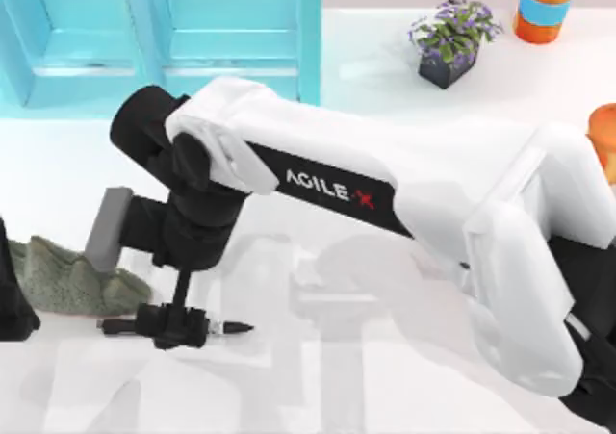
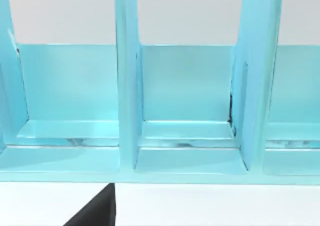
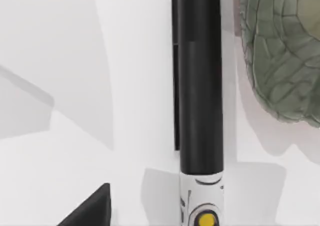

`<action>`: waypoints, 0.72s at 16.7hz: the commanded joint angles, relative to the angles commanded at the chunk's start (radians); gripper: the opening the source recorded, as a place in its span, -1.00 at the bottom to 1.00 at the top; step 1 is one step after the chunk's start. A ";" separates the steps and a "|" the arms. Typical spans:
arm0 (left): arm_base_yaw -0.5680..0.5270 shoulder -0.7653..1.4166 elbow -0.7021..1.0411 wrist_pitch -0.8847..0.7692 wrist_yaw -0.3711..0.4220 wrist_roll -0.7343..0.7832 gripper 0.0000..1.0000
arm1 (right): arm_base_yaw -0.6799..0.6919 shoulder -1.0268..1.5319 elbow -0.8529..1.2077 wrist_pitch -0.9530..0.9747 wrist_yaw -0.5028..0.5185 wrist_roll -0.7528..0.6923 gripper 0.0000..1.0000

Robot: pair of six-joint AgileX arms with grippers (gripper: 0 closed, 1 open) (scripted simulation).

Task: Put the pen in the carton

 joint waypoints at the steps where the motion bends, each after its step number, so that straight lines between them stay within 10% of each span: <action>1: 0.000 0.000 0.000 0.000 0.000 0.000 1.00 | 0.014 0.000 -0.008 0.014 0.002 0.014 1.00; 5: 0.000 0.000 0.000 0.000 0.000 0.000 1.00 | 0.020 -0.001 -0.010 0.020 0.003 0.020 1.00; 12: 0.000 0.000 0.000 0.000 0.000 0.000 1.00 | 0.020 -0.001 -0.010 0.020 0.003 0.020 -0.06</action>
